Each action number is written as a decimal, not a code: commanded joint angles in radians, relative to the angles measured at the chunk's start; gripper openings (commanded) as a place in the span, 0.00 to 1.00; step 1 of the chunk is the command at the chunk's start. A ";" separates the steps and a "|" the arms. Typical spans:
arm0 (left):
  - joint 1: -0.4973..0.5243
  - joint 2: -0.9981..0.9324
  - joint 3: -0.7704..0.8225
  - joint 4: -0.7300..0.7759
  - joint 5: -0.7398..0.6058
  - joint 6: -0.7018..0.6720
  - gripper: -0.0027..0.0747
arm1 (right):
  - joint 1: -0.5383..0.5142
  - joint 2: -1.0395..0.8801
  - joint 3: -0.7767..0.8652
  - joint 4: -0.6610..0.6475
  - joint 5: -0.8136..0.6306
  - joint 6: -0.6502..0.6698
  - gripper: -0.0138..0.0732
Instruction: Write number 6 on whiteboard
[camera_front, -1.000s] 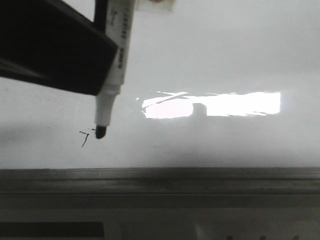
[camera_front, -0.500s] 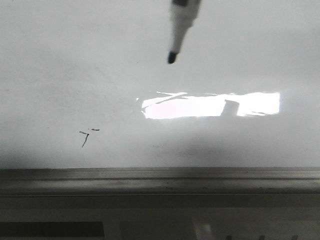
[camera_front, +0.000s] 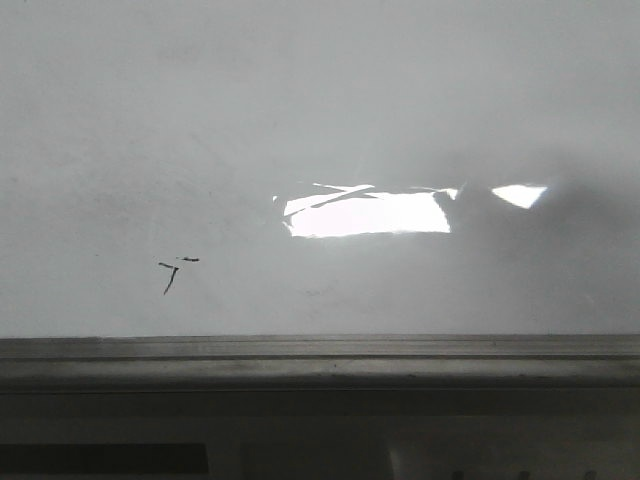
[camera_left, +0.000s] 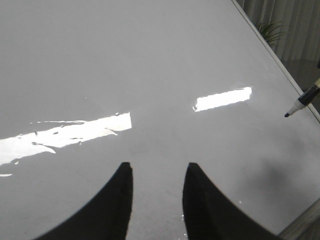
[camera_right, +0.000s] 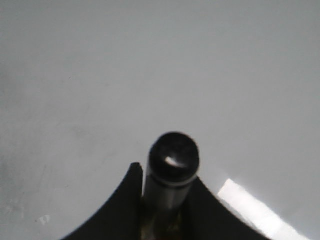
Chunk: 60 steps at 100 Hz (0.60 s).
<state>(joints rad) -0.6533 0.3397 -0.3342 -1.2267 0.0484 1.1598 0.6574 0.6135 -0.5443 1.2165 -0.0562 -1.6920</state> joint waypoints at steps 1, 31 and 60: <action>-0.004 0.002 -0.020 -0.013 -0.032 -0.010 0.18 | -0.002 0.041 -0.080 -0.070 -0.021 -0.002 0.09; -0.004 0.002 -0.020 -0.013 -0.032 -0.010 0.01 | -0.002 0.108 -0.163 0.110 0.293 -0.002 0.09; -0.004 0.002 -0.020 -0.013 -0.032 -0.010 0.01 | -0.002 0.108 -0.128 0.117 0.279 -0.002 0.09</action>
<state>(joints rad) -0.6533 0.3333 -0.3270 -1.2289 0.0405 1.1577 0.6574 0.7212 -0.6509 1.3080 0.2389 -1.6920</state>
